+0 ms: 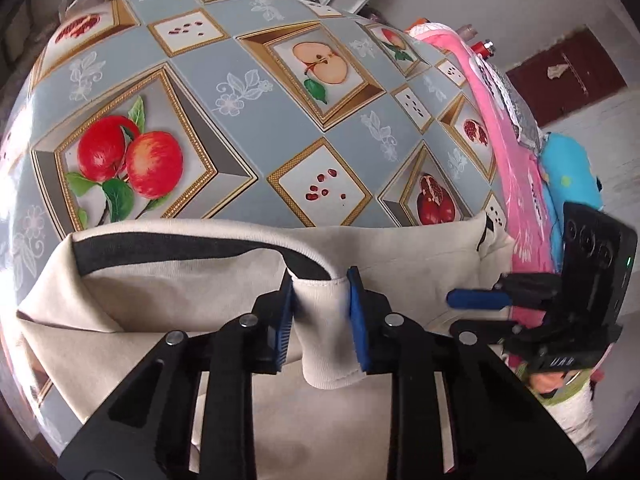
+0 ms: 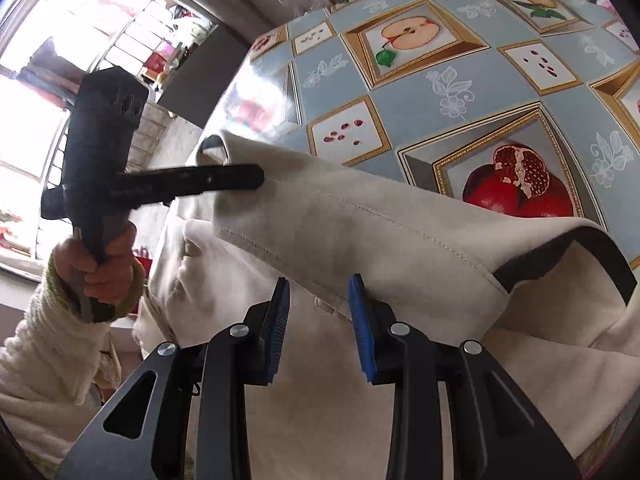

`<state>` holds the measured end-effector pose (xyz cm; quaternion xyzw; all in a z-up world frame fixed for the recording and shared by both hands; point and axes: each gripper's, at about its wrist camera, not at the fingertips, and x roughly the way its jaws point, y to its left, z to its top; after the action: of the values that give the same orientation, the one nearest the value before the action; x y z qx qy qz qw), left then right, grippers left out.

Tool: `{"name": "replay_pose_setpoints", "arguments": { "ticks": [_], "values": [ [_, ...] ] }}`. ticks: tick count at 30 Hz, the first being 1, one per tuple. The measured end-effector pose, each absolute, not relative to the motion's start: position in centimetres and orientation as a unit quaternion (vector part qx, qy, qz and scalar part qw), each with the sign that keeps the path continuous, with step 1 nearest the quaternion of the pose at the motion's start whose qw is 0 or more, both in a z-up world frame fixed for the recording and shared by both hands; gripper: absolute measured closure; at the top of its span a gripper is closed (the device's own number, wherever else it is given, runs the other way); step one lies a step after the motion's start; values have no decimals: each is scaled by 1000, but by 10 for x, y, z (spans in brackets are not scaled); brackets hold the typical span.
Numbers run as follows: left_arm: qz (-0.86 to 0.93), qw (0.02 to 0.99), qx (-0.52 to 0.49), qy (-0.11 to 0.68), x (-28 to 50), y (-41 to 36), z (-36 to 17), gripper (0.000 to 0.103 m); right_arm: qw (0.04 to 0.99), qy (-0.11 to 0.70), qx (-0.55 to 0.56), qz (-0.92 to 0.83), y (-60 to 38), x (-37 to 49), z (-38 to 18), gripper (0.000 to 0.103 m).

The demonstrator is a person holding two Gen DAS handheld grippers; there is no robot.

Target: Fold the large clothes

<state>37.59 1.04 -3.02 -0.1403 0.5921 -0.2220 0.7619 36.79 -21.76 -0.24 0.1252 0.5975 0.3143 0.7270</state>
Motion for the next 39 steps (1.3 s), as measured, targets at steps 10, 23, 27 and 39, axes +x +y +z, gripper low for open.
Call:
{"name": "replay_pose_setpoints", "arguments": {
  "ticks": [10, 23, 27, 39],
  "values": [
    [-252, 764, -71, 589, 351, 5, -17, 70, 721, 616, 120, 293, -194, 379, -25, 72],
    [-247, 751, -128, 599, 353, 11, -36, 68, 756, 572, 228, 220, -282, 343, 4, 52],
    [-249, 746, -121, 606, 351, 11, -40, 68, 722, 617, 261, 173, -298, 351, -26, 52],
    [-244, 775, -60, 580, 341, 1, -32, 75, 693, 648, 236, 210, -265, 353, -52, 69]
  ]
}}
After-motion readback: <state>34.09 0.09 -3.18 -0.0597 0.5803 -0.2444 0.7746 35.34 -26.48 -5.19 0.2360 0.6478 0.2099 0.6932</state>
